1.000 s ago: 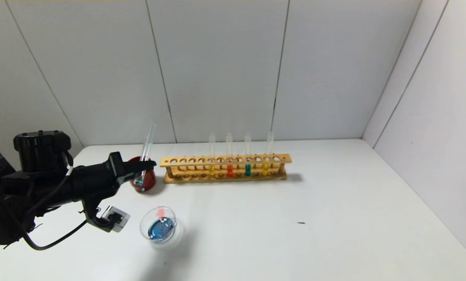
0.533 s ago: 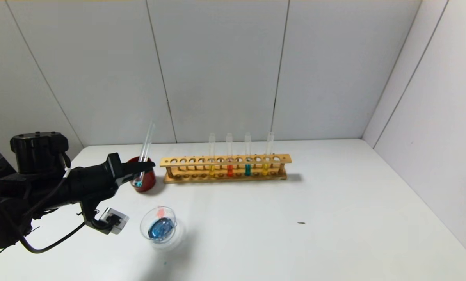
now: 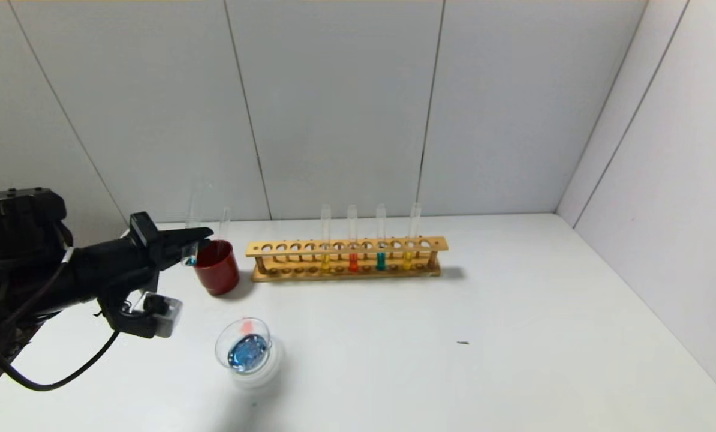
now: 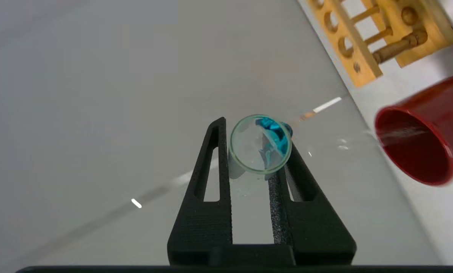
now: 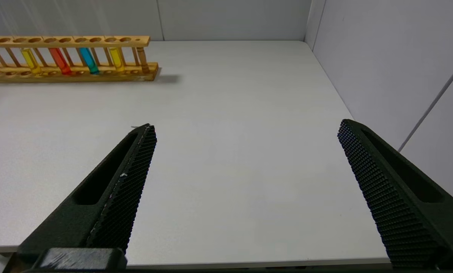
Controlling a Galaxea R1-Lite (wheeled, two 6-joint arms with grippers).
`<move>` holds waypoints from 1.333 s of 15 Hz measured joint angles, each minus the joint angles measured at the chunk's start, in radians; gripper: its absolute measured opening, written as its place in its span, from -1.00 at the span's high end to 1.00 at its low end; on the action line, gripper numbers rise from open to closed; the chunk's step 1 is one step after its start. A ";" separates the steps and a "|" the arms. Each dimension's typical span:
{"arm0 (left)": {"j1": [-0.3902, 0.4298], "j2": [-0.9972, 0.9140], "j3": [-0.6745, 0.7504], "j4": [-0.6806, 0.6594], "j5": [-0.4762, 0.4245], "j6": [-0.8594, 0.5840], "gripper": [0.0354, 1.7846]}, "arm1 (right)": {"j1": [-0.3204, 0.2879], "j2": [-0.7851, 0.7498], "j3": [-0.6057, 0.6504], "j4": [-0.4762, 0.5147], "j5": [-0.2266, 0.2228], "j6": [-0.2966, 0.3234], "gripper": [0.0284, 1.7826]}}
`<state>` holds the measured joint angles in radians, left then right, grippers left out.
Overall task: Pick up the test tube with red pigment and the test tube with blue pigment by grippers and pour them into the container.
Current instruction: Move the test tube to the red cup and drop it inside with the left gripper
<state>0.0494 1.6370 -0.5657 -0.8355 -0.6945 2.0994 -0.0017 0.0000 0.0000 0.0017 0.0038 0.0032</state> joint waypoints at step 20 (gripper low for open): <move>0.105 0.265 -0.171 -0.272 0.219 -1.731 0.67 | 0.000 0.000 0.000 0.000 0.000 0.000 -0.96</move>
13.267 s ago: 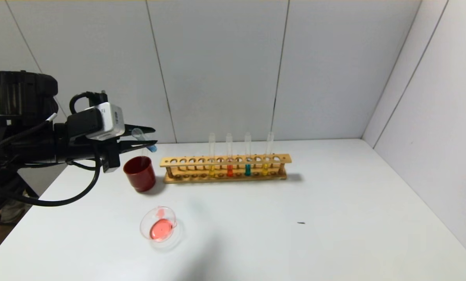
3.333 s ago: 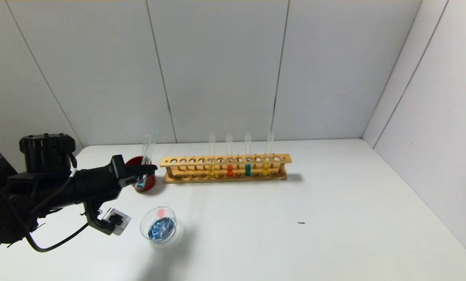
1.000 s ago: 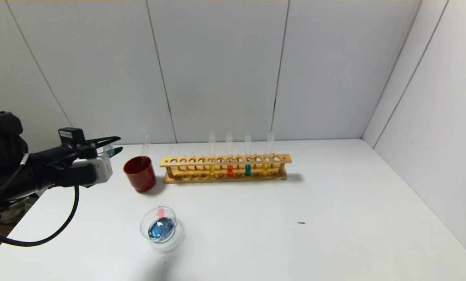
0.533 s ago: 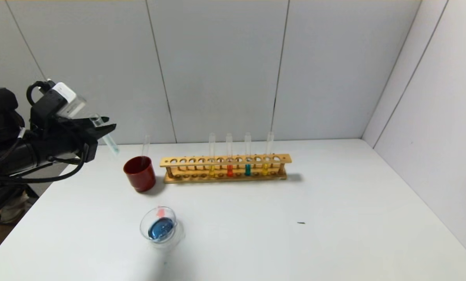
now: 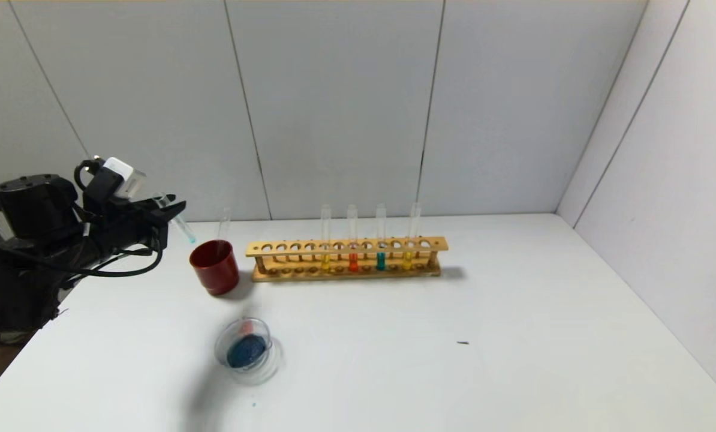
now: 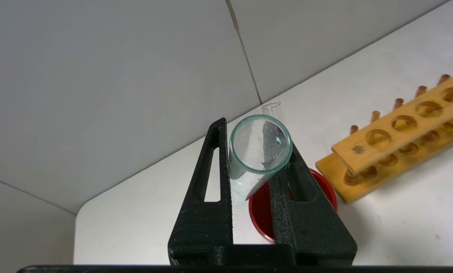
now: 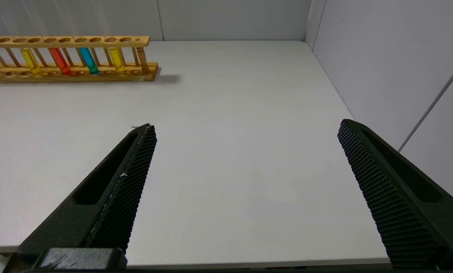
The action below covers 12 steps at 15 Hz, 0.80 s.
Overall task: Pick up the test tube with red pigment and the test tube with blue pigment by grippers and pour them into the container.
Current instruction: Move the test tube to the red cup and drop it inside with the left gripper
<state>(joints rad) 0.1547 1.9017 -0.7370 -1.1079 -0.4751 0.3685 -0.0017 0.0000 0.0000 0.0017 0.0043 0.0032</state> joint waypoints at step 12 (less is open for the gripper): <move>-0.014 -0.032 0.014 -0.056 -0.037 -0.001 0.67 | 0.000 0.000 0.000 0.000 0.000 0.000 -0.96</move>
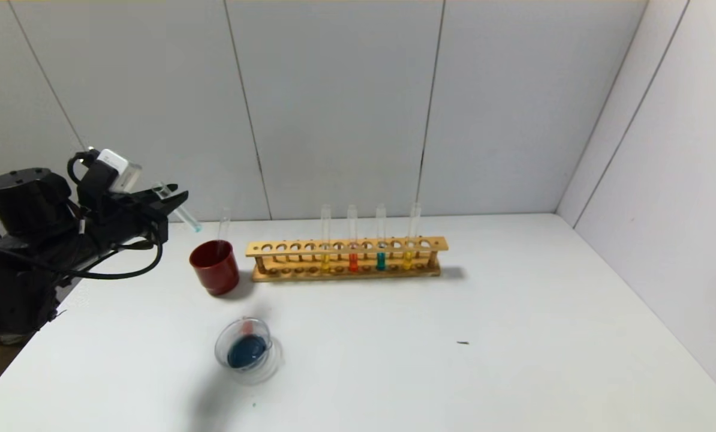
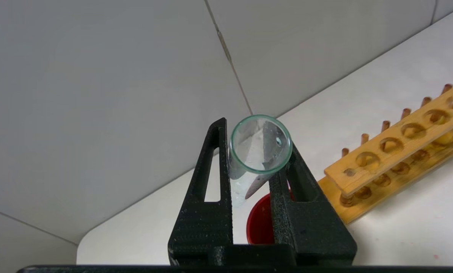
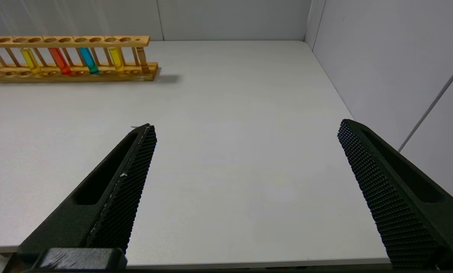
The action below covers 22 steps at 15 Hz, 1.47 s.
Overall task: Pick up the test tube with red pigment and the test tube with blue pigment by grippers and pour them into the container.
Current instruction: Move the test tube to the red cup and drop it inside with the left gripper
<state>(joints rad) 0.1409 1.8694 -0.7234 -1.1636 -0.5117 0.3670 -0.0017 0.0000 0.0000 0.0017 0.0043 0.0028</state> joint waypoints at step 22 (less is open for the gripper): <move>-0.013 0.052 0.120 -0.035 -0.002 0.007 0.67 | 0.000 0.000 0.000 0.000 0.000 0.000 -0.96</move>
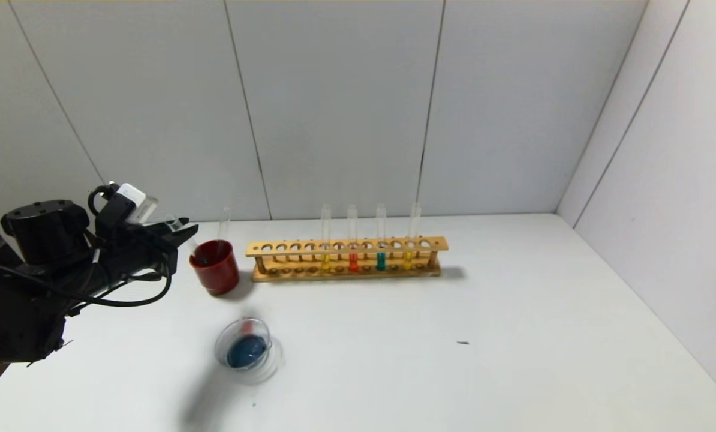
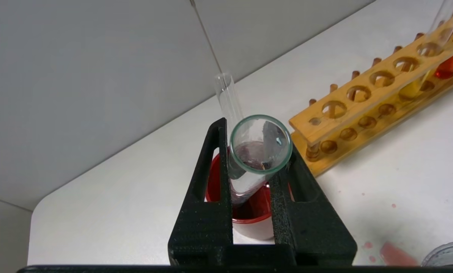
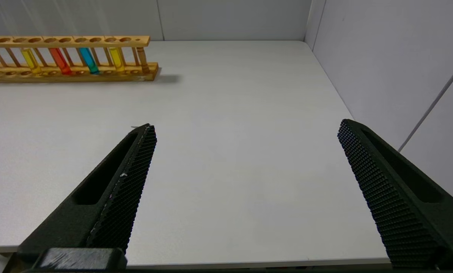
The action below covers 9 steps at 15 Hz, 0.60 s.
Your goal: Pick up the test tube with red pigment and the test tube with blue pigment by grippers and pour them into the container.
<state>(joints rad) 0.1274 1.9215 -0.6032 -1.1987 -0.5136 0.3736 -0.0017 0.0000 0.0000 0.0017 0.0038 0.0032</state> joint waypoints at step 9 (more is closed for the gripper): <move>0.007 0.034 0.010 -0.004 0.002 0.008 0.23 | 0.000 0.000 0.000 0.000 0.000 0.000 -0.96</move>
<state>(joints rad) 0.1345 1.9560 -0.5932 -1.2032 -0.5113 0.3819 -0.0017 0.0000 0.0000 0.0017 0.0043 0.0032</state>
